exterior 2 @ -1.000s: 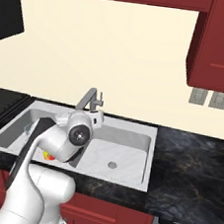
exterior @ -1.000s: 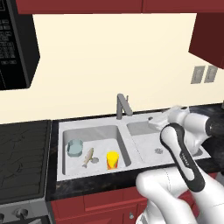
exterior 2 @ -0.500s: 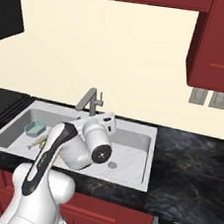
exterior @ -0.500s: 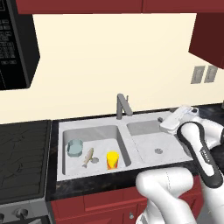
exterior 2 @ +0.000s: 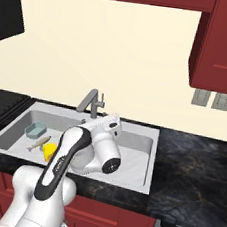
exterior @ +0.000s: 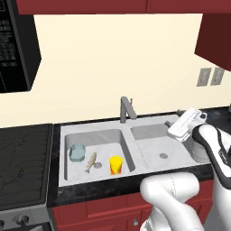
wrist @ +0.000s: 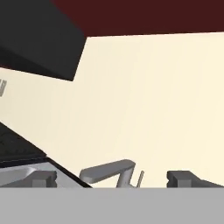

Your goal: Pick the tupperware and cup and place them in the sink. Then turn on the water.

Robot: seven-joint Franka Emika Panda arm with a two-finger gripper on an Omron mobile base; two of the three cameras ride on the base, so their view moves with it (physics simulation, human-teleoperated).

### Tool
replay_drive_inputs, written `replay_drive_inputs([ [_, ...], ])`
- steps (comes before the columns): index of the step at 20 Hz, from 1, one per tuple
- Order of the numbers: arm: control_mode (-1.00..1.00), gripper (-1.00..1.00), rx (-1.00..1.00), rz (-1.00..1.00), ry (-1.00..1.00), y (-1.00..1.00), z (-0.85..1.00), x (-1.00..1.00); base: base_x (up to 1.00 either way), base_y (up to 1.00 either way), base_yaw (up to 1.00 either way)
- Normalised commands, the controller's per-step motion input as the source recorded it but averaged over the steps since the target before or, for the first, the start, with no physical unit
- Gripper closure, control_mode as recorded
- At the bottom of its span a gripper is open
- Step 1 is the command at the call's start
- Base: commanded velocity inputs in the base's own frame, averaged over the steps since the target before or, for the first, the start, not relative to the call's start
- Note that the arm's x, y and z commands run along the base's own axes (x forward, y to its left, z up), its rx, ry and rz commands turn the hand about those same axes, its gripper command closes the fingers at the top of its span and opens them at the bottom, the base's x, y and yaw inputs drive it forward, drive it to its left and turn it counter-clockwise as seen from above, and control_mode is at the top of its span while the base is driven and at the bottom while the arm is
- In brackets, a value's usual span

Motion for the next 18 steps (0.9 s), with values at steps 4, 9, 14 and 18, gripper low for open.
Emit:
replay_drive_inputs([
  [4,-1.00,-1.00,0.00,0.03,-0.17,-0.16,0.00,0.10,0.00,0.00,0.00],
  [9,-1.00,-1.00,0.00,0.00,-0.08,-0.30,0.03,0.10,0.00,0.00,0.00],
  [14,-1.00,-1.00,0.01,0.00,0.00,-0.15,0.07,0.14,0.00,0.00,0.00],
  [18,-1.00,-1.00,0.00,0.00,0.00,0.00,0.00,0.21,0.00,0.00,0.00],
])
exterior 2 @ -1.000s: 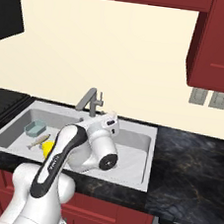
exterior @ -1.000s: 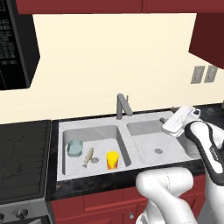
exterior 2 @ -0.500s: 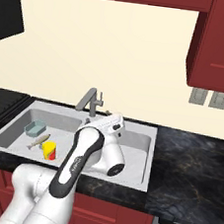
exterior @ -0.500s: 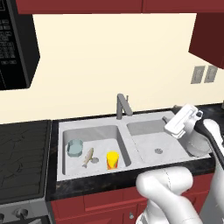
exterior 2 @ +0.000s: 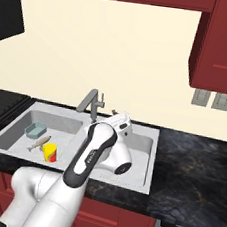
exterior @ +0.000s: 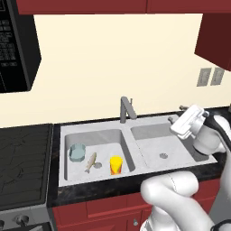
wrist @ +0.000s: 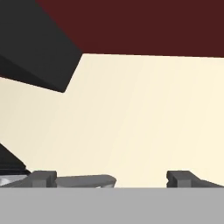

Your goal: Pick the tupperware and cup and place them in the sink. Then turn on the water.

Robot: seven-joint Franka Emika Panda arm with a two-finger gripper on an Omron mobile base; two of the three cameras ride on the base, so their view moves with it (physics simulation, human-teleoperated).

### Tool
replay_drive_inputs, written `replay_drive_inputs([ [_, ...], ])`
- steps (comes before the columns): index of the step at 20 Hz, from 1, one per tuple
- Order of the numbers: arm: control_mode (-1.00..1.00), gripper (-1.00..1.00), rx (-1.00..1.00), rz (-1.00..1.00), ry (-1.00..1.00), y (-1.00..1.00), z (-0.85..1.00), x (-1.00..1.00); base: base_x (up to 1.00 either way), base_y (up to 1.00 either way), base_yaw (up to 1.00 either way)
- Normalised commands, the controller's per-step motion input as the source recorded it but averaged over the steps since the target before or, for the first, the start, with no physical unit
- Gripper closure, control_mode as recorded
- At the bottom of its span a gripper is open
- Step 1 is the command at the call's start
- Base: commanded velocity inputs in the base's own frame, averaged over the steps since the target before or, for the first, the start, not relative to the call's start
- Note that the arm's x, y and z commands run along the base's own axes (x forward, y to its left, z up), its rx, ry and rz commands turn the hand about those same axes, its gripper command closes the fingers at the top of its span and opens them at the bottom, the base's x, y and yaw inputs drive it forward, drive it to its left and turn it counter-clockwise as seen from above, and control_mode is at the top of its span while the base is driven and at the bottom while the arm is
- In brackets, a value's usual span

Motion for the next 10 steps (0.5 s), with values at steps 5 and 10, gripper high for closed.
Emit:
replay_drive_inputs([
  [5,-1.00,-1.00,0.00,0.00,0.00,0.08,0.00,0.28,0.00,0.00,0.00],
  [10,-1.00,-1.00,0.00,0.00,0.00,0.02,0.00,0.34,0.00,0.00,0.00],
])
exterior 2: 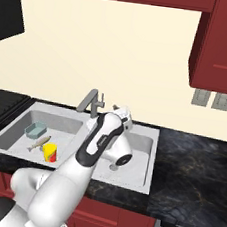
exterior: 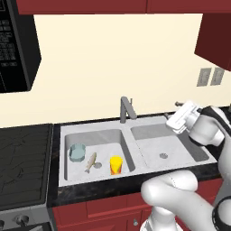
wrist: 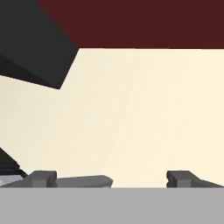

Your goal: Pick the tupperware and cup and place them in the sink. Then turn on the water.

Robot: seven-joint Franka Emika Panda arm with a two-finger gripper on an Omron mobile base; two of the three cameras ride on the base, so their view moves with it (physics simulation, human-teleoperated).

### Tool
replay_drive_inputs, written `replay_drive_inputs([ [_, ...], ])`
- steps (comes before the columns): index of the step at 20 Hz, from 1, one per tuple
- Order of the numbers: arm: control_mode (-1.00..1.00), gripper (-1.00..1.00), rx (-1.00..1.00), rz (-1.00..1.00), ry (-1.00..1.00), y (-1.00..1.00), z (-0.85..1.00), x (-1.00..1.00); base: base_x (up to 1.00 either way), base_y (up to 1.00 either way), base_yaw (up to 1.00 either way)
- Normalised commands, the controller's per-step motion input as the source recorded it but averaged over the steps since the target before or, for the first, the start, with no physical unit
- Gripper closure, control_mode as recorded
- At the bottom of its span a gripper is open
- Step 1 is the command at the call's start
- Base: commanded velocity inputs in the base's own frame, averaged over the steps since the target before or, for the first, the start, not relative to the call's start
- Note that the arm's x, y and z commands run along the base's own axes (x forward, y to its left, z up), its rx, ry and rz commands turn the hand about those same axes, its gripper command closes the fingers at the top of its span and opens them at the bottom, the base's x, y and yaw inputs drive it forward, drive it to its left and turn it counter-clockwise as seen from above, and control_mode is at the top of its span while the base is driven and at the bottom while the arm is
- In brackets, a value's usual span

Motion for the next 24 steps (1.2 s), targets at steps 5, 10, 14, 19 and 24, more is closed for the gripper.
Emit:
replay_drive_inputs([
  [5,-1.00,-1.00,0.00,0.00,0.00,0.00,0.00,0.24,0.00,0.00,0.00],
  [10,-1.00,-1.00,0.00,0.00,0.00,-0.01,0.00,0.08,0.00,0.00,0.00],
  [14,-1.00,-1.00,0.00,0.00,0.00,-0.01,-0.01,0.13,0.00,0.00,0.00],
  [19,-1.00,-1.00,0.00,0.01,0.00,-0.01,0.00,0.20,0.00,0.00,0.00],
  [24,-1.00,-1.00,0.00,0.02,0.00,0.00,0.00,0.15,0.00,0.00,0.00],
])
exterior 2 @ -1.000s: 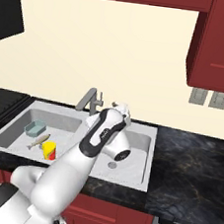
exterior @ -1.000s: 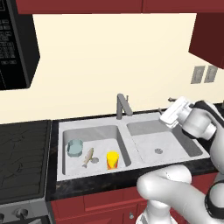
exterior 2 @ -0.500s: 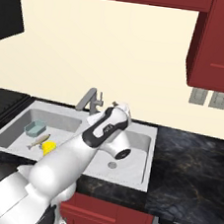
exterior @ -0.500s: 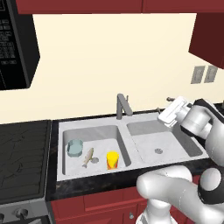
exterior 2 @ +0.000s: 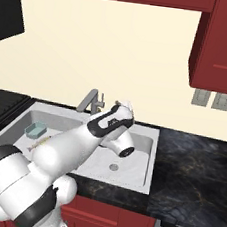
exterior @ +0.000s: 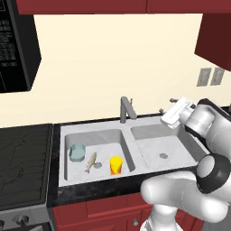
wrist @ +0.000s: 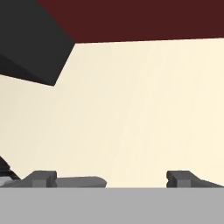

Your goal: Pick the tupperware and cup and place them in the sink. Then turn on the water.

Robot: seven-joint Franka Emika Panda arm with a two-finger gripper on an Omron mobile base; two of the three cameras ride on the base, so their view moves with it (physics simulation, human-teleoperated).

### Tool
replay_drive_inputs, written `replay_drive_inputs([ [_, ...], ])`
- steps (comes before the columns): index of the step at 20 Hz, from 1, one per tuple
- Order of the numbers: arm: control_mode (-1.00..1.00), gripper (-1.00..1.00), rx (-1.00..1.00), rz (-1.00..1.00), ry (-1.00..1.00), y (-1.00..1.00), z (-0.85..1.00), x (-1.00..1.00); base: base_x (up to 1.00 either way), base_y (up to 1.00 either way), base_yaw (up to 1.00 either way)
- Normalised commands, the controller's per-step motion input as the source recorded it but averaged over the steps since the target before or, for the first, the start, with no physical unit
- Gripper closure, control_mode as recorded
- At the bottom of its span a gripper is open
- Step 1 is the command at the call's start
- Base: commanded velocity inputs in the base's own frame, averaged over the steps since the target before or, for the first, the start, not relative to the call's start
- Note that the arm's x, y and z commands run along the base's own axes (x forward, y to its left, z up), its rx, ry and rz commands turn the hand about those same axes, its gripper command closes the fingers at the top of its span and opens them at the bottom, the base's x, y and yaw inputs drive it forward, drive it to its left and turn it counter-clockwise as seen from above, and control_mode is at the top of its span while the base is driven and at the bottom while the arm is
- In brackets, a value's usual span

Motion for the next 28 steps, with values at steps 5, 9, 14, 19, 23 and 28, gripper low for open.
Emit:
replay_drive_inputs([
  [5,-1.00,-1.00,0.00,0.03,0.00,0.00,0.00,0.19,0.00,0.00,0.00],
  [9,-1.00,-1.00,0.00,0.02,0.00,0.00,0.00,0.18,0.00,0.00,0.00],
  [14,-1.00,-1.00,0.00,0.02,0.00,0.00,0.00,0.12,0.00,0.00,0.00],
  [19,-1.00,-1.00,0.00,0.02,0.00,0.00,0.00,0.03,0.00,0.00,0.00],
  [23,-1.00,-1.00,0.00,0.01,0.00,0.00,0.00,0.00,0.00,0.00,0.00],
  [28,-1.00,-1.00,0.00,0.00,0.00,0.00,0.00,0.03,0.00,0.00,0.00],
])
